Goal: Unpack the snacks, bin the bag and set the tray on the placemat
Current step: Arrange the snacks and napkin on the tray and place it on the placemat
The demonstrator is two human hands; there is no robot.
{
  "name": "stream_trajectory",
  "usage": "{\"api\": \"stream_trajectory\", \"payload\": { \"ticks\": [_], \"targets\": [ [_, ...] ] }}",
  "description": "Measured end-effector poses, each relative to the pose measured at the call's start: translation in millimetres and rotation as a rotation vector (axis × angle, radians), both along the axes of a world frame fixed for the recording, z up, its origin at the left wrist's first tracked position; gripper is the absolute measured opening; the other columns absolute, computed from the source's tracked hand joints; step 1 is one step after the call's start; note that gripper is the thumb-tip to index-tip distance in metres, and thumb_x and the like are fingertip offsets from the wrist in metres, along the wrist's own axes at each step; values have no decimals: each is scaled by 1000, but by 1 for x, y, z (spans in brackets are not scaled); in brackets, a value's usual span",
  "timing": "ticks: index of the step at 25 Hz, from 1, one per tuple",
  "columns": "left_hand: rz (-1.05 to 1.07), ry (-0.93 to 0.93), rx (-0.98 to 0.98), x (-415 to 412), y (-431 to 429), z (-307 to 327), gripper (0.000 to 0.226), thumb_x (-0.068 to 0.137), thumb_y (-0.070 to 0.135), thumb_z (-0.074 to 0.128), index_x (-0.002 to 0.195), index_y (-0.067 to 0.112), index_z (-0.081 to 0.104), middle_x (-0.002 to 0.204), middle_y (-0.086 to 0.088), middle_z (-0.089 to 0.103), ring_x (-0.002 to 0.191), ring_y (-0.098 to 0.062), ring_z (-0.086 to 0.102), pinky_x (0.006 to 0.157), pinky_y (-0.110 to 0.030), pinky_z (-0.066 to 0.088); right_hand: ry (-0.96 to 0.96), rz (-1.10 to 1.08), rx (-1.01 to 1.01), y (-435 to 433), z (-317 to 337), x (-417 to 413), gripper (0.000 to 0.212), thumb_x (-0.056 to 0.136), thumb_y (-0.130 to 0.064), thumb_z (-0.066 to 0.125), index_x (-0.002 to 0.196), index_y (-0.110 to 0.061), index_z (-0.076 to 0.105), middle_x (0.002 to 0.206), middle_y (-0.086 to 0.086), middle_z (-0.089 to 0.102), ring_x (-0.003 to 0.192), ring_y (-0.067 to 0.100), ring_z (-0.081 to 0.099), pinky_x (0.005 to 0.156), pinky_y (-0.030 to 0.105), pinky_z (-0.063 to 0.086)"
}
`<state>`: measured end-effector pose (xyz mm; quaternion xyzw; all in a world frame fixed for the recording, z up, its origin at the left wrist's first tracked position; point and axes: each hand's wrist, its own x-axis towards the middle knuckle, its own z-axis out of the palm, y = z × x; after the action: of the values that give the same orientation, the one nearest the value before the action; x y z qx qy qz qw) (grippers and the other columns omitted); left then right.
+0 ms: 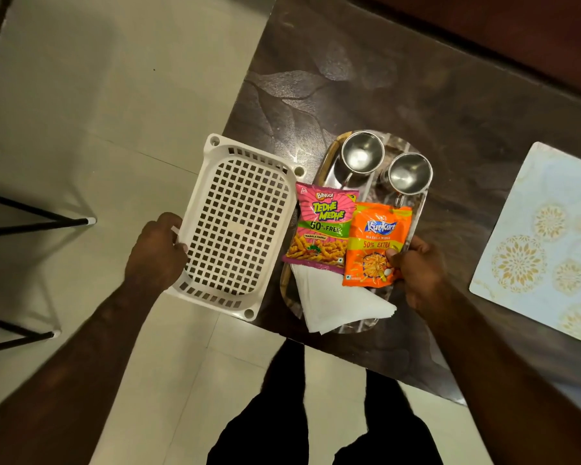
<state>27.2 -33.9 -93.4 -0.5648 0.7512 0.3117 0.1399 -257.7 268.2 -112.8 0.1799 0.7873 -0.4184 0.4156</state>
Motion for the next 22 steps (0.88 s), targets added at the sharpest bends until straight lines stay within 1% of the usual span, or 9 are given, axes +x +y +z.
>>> {"api": "stream_trajectory", "payload": {
  "ticks": [2,6,9,11,13,15,18,20,22],
  "targets": [
    [-16,-12,-18,-3,2,0,36,89,5,62,122,17,53,110,-15,61,89,-37,64,69,-55,60,43,11,31,-1,3,-1,25,99,3,66,120,-10,73,102,12,79,65,19,75,54,36,65],
    [-29,-36,-72,-10,10,3,35,89,2,61,123,8,53,113,-22,56,92,-43,61,73,-55,59,150,36,131,2,5,-2,19,92,-3,79,104,-17,75,96,12,81,81,32,79,80,59,67],
    [-38,-72,-55,-14,13,9,35,88,3,59,122,7,51,113,-22,53,96,-45,59,77,-56,57,197,53,153,1,9,-2,29,88,-4,82,90,-27,64,84,7,76,75,32,76,81,64,65],
    [-24,-109,-29,-22,13,16,41,84,8,61,124,9,51,115,-20,52,103,-45,58,82,-57,56,244,89,179,1,12,0,31,87,-5,81,95,-26,60,89,8,74,72,28,74,82,61,65],
    [-9,-126,-133,-33,18,29,49,79,11,64,126,11,52,120,-19,53,111,-43,54,86,-55,54,343,162,242,0,17,3,33,83,-7,76,104,-26,59,101,8,72,80,24,73,84,53,63],
    [-35,-12,-247,-51,32,40,41,79,13,64,119,11,56,116,-16,57,108,-39,56,84,-52,54,417,235,245,-3,25,4,36,79,-11,68,107,-32,59,109,5,69,93,27,72,86,46,61],
    [-90,243,-49,-89,68,48,24,88,23,63,111,16,61,108,-7,62,96,-26,63,81,-44,57,415,358,242,-7,33,4,44,81,-17,67,123,-31,63,125,6,62,107,28,69,94,45,58],
    [-174,309,66,-113,91,47,23,94,30,62,110,15,63,102,-1,61,91,-18,61,77,-32,50,407,414,242,-10,35,3,49,86,-17,70,133,-26,62,132,7,58,117,28,65,99,45,56],
    [-210,327,155,-133,107,40,28,93,40,62,107,16,63,93,3,58,90,-18,59,75,-32,47,411,466,213,-14,37,4,50,86,-20,71,135,-25,63,131,8,61,126,26,58,101,46,55]
  ]
}}
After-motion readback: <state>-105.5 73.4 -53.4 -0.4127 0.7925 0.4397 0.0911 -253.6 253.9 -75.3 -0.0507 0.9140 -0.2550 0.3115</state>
